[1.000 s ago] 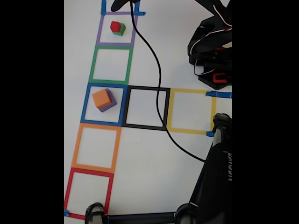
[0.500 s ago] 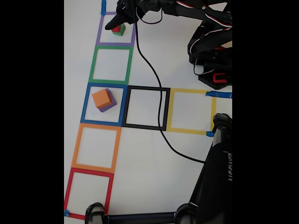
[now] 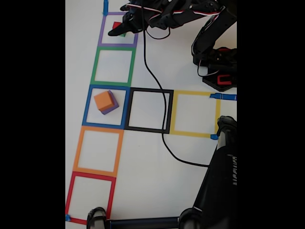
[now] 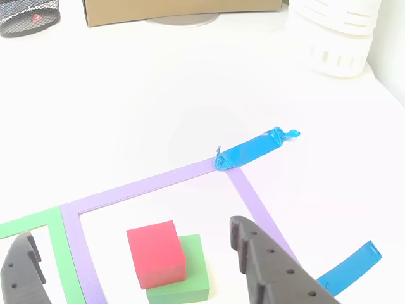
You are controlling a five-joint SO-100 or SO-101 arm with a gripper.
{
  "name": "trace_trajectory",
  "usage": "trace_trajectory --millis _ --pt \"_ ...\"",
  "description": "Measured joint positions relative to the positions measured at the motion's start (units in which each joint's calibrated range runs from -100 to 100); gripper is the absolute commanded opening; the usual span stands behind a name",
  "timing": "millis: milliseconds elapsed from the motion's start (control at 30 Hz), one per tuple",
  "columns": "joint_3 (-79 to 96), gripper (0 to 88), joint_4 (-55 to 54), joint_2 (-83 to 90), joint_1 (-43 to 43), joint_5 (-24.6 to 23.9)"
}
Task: Tower of hanoi
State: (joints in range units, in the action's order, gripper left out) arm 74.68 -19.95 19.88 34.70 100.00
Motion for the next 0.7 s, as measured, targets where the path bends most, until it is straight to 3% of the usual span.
trace_trajectory --millis 233,700 --pt "0.0 36.0 -13.1 -11.2 0.0 0.0" --pt "-3.0 34.7 -23.4 -25.1 -2.2 0.0"
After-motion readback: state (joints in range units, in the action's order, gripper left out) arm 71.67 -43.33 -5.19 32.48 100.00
